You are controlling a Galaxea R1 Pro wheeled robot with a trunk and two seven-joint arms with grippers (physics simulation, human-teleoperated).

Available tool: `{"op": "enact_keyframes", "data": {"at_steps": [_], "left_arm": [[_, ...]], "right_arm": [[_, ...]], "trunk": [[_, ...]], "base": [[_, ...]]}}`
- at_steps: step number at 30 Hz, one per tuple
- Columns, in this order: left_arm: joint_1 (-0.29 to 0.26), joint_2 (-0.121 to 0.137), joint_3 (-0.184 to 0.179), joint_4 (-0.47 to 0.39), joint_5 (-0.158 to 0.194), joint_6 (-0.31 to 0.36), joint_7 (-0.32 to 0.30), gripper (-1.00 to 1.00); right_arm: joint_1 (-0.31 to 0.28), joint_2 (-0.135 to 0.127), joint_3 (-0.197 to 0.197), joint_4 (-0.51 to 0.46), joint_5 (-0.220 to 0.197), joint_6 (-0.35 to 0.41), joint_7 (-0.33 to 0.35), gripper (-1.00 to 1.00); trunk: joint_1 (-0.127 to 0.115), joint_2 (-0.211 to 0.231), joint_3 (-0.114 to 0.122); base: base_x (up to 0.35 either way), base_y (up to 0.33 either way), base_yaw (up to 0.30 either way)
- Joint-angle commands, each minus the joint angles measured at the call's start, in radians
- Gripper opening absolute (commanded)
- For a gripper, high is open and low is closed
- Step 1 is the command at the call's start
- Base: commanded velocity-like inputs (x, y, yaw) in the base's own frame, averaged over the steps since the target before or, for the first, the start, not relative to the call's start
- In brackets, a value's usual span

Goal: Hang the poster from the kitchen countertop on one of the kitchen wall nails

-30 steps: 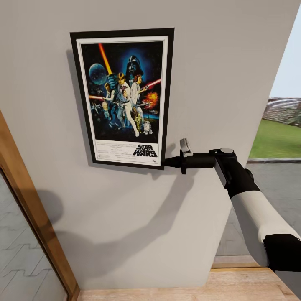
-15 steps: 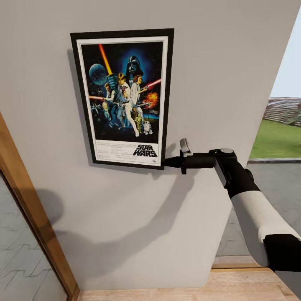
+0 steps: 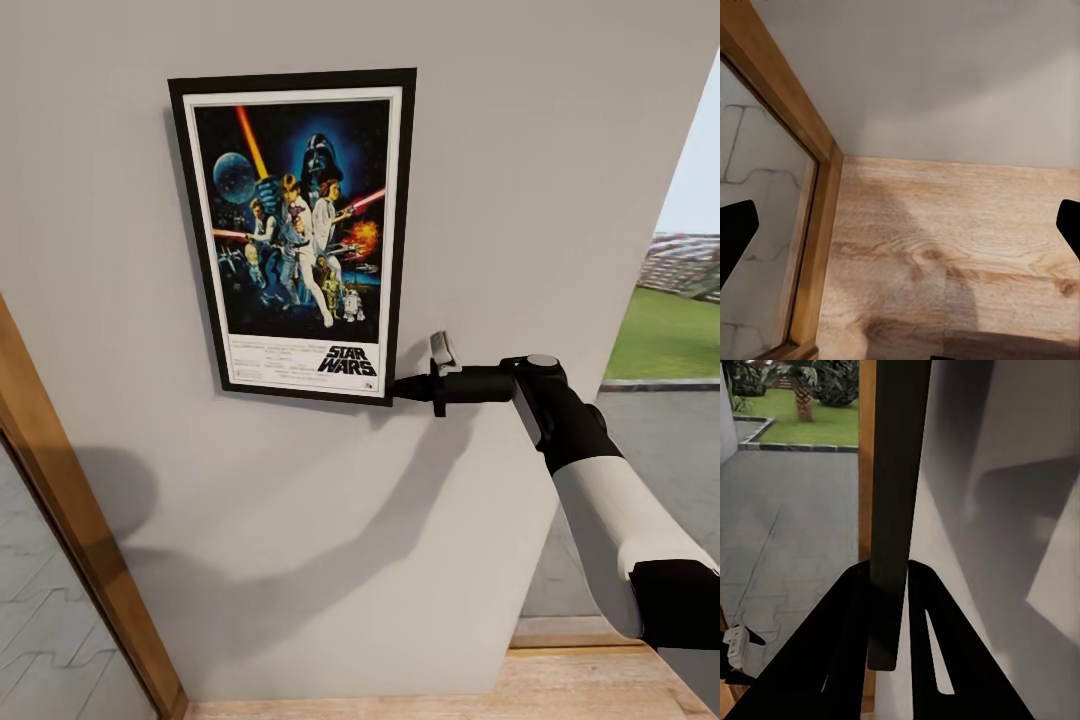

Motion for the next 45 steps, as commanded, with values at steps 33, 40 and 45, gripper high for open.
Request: {"op": "enact_keyframes", "data": {"at_steps": [33,40,45], "left_arm": [[0.0,-0.001,0.006,-0.003,-0.002,0.005,-0.007,1.0],[0.0,-0.001,0.006,-0.003,-0.002,0.005,-0.007,1.0],[0.0,-0.001,0.006,-0.003,-0.002,0.005,-0.007,1.0]], "right_arm": [[0.0,0.0,0.002,0.001,-0.002,0.015,0.003,-1.0],[0.0,0.0,0.002,0.001,-0.002,0.015,0.003,-1.0],[0.0,0.001,0.002,0.0,-0.002,0.015,0.003,-1.0]], "trunk": [[0.001,-0.001,-0.001],[0.001,-0.001,-0.001],[0.001,-0.001,-0.001]], "base": [[0.001,0.0,0.0],[0.011,0.0,0.0],[0.061,0.0,0.0]]}}
